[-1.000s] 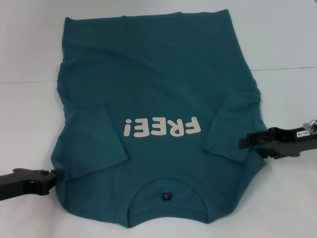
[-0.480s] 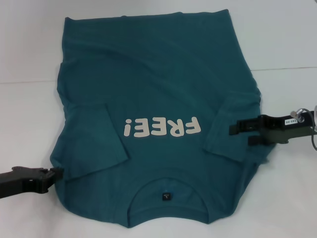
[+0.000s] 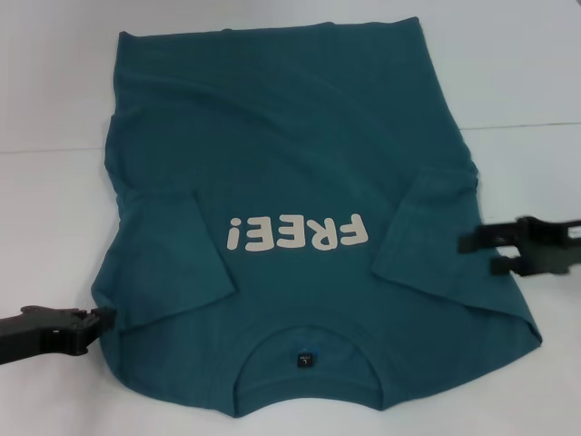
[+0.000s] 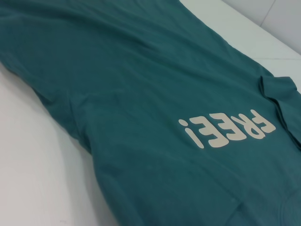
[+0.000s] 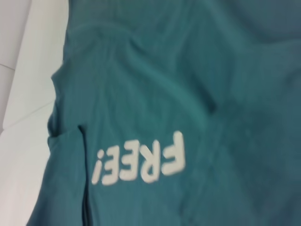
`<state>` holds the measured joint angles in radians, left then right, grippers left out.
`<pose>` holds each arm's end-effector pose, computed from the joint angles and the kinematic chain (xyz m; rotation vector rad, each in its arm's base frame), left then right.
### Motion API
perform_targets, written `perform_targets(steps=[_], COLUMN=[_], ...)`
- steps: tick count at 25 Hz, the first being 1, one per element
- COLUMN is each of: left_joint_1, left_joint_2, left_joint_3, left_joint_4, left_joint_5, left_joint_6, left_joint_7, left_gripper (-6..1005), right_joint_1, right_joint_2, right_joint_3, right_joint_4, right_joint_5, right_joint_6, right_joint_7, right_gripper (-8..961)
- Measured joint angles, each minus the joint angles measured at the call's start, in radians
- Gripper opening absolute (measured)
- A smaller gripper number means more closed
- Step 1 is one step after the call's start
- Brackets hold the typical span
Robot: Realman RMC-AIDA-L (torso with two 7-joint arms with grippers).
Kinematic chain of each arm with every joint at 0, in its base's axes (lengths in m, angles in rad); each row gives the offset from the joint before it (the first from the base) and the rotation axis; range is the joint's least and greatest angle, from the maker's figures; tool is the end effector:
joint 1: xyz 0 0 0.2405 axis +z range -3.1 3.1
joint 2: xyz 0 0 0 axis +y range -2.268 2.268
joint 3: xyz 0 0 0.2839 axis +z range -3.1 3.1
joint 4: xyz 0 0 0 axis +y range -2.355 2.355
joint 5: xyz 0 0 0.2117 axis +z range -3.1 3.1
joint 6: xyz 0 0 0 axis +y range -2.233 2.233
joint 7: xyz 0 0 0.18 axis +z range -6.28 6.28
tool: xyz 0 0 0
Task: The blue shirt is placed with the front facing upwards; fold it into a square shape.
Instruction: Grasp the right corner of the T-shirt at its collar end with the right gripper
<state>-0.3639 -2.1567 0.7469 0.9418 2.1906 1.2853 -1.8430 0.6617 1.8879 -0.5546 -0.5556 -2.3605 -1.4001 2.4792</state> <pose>-0.3394 0.3510 -0.0326 -2.3519 -1.1480 -0.3489 0.3331 0.4079 0.0214 -2.0306 1.9559 0.4219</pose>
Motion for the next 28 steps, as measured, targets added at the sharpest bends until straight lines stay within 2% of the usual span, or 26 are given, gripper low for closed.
perform_targets(steps=[4, 9, 28], left_joint_1=[0.0, -0.003, -0.006], left_joint_2=[-0.001, -0.001, 0.0], left_joint_3=[0.0, 0.0, 0.0], left_joint_4=[-0.002, -0.01, -0.011], left_joint_5=[0.0, 0.0, 0.0], left_joint_6=[0.0, 0.001, 0.004], left_joint_7=[0.0, 0.001, 0.001], left_gripper=[3, 2, 3], right_joint_1=[-0.063, -0.103, -0.103], right_joint_2=[-0.014, -0.026, -0.007], right_joint_3=[-0.008, -0.014, -0.025], right_joint_4=[-0.061, -0.075, -0.067], right_joint_5=[-0.002, -0.013, -0.097], right_joint_6=[-0.082, -0.123, -0.1], right_joint_7=[0.0, 0.0, -0.008], right_gripper=[852, 853, 855])
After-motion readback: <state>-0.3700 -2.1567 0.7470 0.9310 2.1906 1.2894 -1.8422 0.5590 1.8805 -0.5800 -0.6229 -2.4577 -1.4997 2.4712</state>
